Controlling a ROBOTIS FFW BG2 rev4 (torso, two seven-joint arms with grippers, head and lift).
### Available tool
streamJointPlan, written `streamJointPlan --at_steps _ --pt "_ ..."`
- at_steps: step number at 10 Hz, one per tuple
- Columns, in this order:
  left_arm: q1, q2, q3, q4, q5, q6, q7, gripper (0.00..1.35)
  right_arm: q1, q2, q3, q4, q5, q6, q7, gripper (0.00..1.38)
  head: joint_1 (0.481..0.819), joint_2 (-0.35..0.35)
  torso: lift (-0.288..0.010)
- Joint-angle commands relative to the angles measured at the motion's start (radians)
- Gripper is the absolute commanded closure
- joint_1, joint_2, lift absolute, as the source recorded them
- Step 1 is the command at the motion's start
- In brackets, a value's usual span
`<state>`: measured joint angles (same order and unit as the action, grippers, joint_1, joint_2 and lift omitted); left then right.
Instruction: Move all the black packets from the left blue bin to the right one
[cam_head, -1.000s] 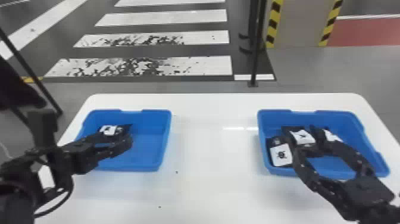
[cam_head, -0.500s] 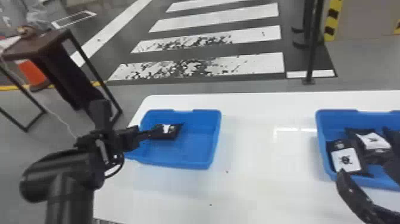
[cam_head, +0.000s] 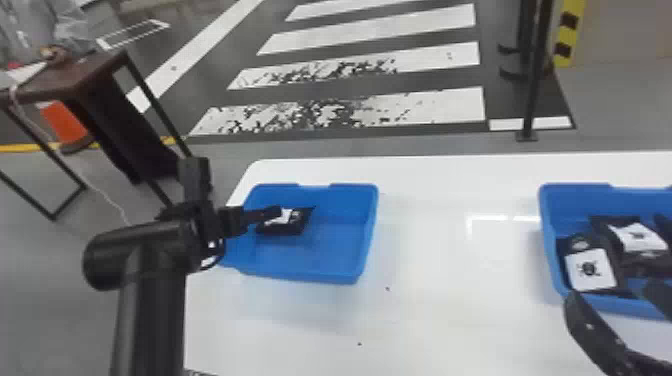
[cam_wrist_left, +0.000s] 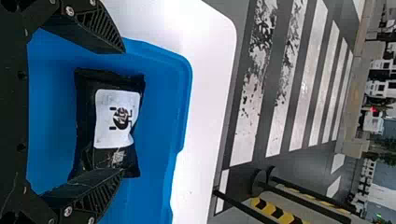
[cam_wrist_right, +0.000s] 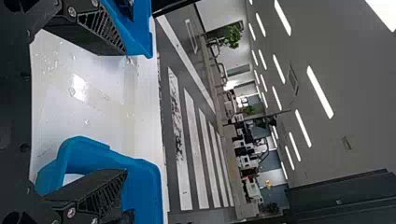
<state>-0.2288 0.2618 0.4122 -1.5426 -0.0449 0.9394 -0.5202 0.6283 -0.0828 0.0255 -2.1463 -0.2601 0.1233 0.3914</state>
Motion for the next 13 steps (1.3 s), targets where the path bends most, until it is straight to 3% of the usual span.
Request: streamJointPlan --at_steps 1,8,10,11,13 --pt "-0.024 0.002 -0.009 0.052 -0.011 0.001 0.003 0.14 0.0 0.0 0.0 0.002 -0.003 0.004 0.001 0.13 0.695 0.35 -0.14" --pt "-0.046 0.004 -0.043 0.091 0.045 0.018 0.02 0.14 -0.007 0.0 0.014 0.015 -0.015 0.024 0.012 0.14 0.695 0.35 -0.14" --pt "-0.071 0.004 -0.043 0.157 0.045 0.02 0.032 0.17 -0.012 0.0 0.014 0.025 -0.019 0.026 0.015 0.14 0.695 0.35 -0.14" --pt "-0.081 0.004 -0.043 0.182 0.045 0.015 0.039 0.25 -0.017 0.0 0.016 0.032 -0.025 0.034 0.02 0.14 0.695 0.35 -0.14" --pt "-0.085 0.005 -0.041 0.201 0.035 0.013 0.049 0.62 -0.02 0.0 0.018 0.034 -0.029 0.036 0.023 0.15 0.695 0.35 -0.14"
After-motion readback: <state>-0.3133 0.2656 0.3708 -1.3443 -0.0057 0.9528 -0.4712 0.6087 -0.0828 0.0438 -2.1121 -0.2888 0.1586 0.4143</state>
